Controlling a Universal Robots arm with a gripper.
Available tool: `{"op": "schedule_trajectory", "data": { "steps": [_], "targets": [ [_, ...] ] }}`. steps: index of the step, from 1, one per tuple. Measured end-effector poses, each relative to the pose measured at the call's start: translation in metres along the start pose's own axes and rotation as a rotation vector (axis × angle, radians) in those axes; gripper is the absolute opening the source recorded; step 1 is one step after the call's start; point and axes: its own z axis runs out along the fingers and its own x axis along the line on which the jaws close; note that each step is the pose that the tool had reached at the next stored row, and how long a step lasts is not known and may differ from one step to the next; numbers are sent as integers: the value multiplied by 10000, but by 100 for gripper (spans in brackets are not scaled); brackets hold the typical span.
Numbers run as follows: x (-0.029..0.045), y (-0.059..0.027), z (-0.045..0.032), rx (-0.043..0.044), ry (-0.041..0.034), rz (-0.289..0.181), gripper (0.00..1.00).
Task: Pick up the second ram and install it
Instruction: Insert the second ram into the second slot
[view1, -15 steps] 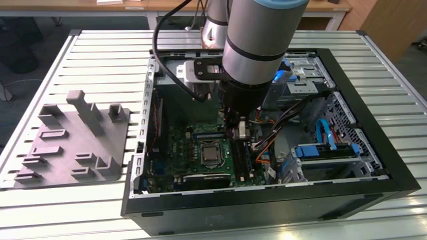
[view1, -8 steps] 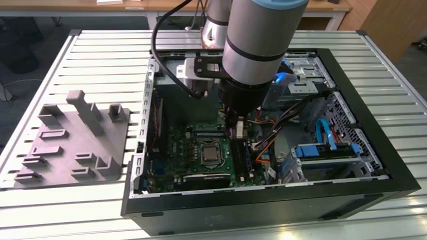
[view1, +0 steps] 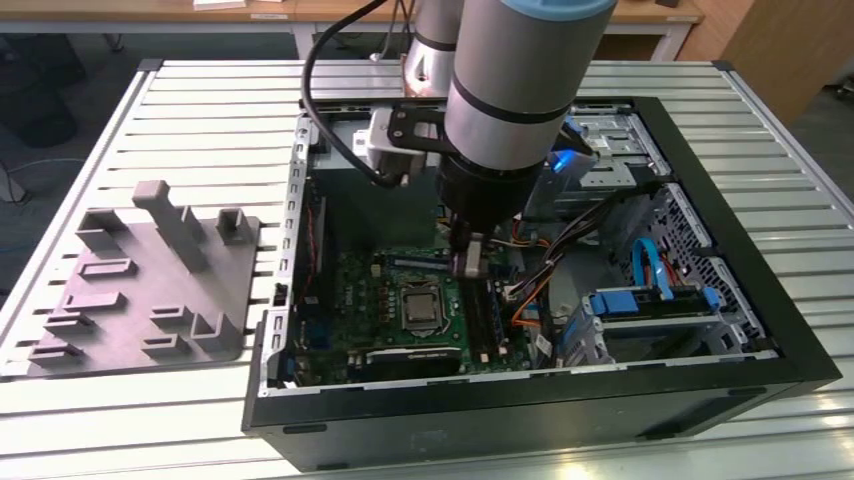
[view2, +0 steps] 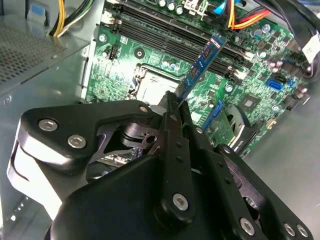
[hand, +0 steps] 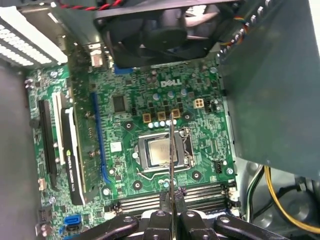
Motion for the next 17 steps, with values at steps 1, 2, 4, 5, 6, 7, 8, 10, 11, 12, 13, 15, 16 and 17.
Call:
{"op": "schedule_trajectory", "data": {
  "steps": [1, 2, 4, 5, 6, 7, 8, 10, 11, 12, 13, 15, 16, 17],
  "targets": [
    [0, 0, 0, 5, -5, 103, 14],
    [0, 0, 0, 10, -11, 207, 14],
    [0, 0, 1, 20, -23, 422, 14],
    [0, 0, 1, 24, -30, 532, 14],
    [0, 0, 1, 29, -37, 642, 14],
    [0, 0, 1, 34, -43, 751, 14],
    [0, 0, 1, 39, -51, 859, 14],
    [0, 0, 1, 48, -64, 1067, 14],
    [0, 0, 2, 52, -70, 1165, 14],
    [0, 0, 2, 57, -77, 1264, 14],
    [0, 0, 2, 61, -84, 1365, 14],
    [0, 0, 3, 71, -97, 1589, 14],
    [0, 0, 3, 76, -105, 1704, 14],
    [0, 0, 3, 81, -111, 1813, 14]
  ]
}}
